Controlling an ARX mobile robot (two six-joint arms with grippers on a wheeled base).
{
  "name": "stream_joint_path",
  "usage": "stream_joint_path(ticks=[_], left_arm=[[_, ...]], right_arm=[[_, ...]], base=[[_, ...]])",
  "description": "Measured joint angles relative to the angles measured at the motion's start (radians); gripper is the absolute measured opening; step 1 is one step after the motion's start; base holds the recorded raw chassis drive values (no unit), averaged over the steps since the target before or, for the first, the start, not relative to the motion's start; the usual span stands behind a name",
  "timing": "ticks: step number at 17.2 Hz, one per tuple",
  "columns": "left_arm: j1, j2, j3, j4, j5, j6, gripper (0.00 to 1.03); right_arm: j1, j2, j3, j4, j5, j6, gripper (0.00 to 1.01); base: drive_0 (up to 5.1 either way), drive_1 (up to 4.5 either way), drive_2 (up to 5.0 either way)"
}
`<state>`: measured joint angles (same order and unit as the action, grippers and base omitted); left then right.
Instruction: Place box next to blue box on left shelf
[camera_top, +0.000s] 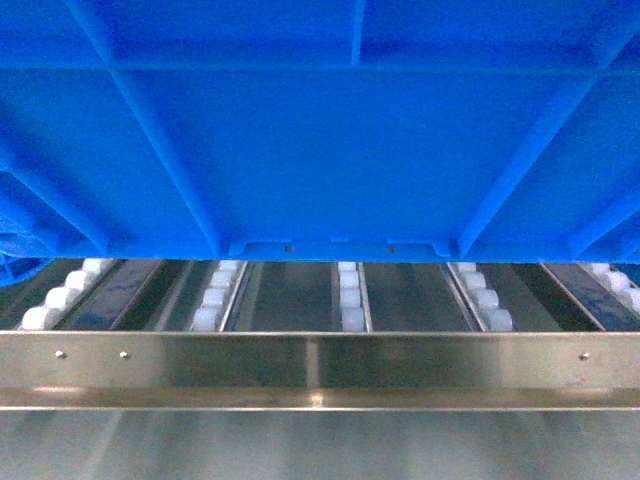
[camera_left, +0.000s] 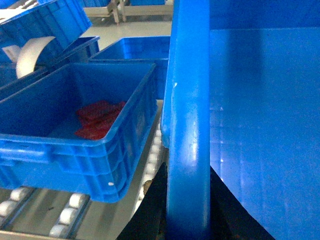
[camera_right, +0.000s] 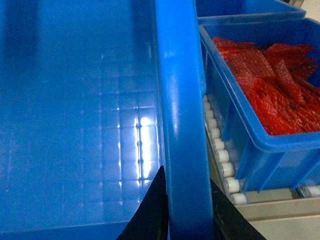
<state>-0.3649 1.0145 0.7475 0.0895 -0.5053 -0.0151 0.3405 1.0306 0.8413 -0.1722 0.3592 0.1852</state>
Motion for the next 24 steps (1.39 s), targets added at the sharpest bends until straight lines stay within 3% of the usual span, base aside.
stream_joint_path(ticks=[11, 24], left_arm=[[0.0, 0.006, 0.0, -0.001, 0.0, 0.001, 0.12], [0.0, 0.005, 0.0, 0.0, 0.0, 0.0, 0.12]], right_arm=[[0.0, 0.006, 0.0, 0.001, 0.0, -0.001, 0.1], [0.0, 0.003, 0.0, 0.001, 0.0, 0.0, 0.1]], base=[[0.1, 4.36, -4.2], [0.0, 0.0, 0.0]])
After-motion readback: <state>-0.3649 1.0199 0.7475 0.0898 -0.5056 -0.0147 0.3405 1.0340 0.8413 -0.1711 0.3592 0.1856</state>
